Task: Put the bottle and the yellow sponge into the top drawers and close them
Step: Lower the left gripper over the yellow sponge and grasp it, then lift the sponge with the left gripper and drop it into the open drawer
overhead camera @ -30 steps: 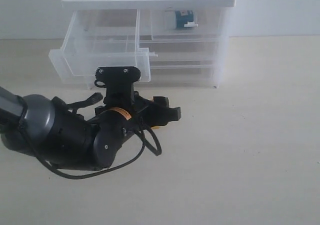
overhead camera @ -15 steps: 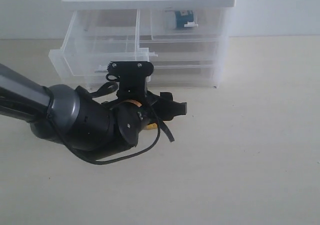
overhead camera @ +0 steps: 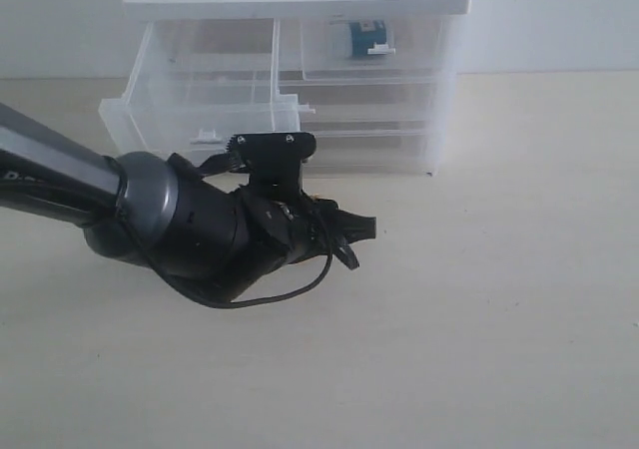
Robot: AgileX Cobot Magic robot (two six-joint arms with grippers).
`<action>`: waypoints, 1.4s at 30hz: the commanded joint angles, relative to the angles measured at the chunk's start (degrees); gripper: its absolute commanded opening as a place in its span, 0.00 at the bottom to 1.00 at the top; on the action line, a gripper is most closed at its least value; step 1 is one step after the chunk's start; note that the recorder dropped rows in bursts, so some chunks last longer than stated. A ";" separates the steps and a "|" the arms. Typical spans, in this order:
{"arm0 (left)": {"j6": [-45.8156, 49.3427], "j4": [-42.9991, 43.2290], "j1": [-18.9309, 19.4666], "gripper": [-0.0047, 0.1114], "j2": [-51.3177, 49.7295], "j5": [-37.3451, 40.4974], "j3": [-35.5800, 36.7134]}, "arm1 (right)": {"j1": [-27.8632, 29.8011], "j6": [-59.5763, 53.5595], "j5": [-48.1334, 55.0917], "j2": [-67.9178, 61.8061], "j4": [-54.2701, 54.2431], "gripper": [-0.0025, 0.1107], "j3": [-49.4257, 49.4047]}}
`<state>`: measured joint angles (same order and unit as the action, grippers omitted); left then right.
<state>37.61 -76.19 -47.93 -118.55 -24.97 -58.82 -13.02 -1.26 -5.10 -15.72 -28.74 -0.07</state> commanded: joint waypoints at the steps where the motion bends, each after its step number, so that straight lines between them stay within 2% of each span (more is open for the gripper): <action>1: 6.18 -4.96 0.42 0.07 -0.42 1.45 -0.72 | 0.38 -0.16 -0.29 -0.29 0.10 0.03 0.07; 4: 10.58 -9.00 -0.80 0.07 0.41 1.05 -0.72 | 0.38 -0.16 -0.29 -0.29 0.10 0.03 0.07; 7: 19.13 -14.18 -4.20 0.07 2.85 -2.55 -0.59 | 0.38 -0.16 -0.29 -0.29 0.10 0.03 0.07; 12: 22.04 -18.01 -7.80 0.07 6.44 -4.90 2.39 | 0.38 -0.16 -0.29 -0.29 0.10 0.03 0.07; 17: 28.60 -20.82 -11.70 0.07 14.32 -5.02 6.98 | 0.38 -0.16 -0.29 -0.29 0.10 0.03 0.07; 18: 32.93 -23.76 -12.78 0.07 17.93 -4.90 8.18 | 0.38 -0.16 -0.29 -0.29 0.10 0.03 0.07; 20: 37.26 -23.76 -14.00 0.07 22.14 -3.21 9.46 | 0.38 -0.16 -0.29 -0.29 0.10 0.03 0.07; 24: 36.93 -23.76 -16.14 0.07 32.72 2.41 12.32 | 0.38 -0.16 -0.29 -0.29 0.10 0.03 0.07; 30: 41.62 -23.76 -16.60 0.07 46.41 2.51 14.04 | 0.38 -0.16 -0.29 -0.29 0.10 0.03 0.07; 33: 46.90 -23.76 -16.60 0.07 53.33 -2.08 14.04 | 0.38 -0.16 -0.29 -0.29 0.10 0.03 0.07; 36: 51.32 -23.76 -16.33 0.07 59.00 -10.99 14.04 | 0.38 -0.16 -0.29 -0.29 0.10 0.03 0.07; 39: 56.03 -23.76 -13.81 0.07 60.96 -16.19 14.27 | 0.38 -0.16 -0.29 -0.29 0.10 0.03 0.07; 42: 56.85 -23.76 -9.30 0.07 60.30 -15.23 14.27 | 0.38 -0.16 -0.29 -0.29 0.10 0.03 0.07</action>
<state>92.55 -99.90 -60.50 -57.95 -39.56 -44.85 -13.02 -1.26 -5.10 -15.72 -28.74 -0.07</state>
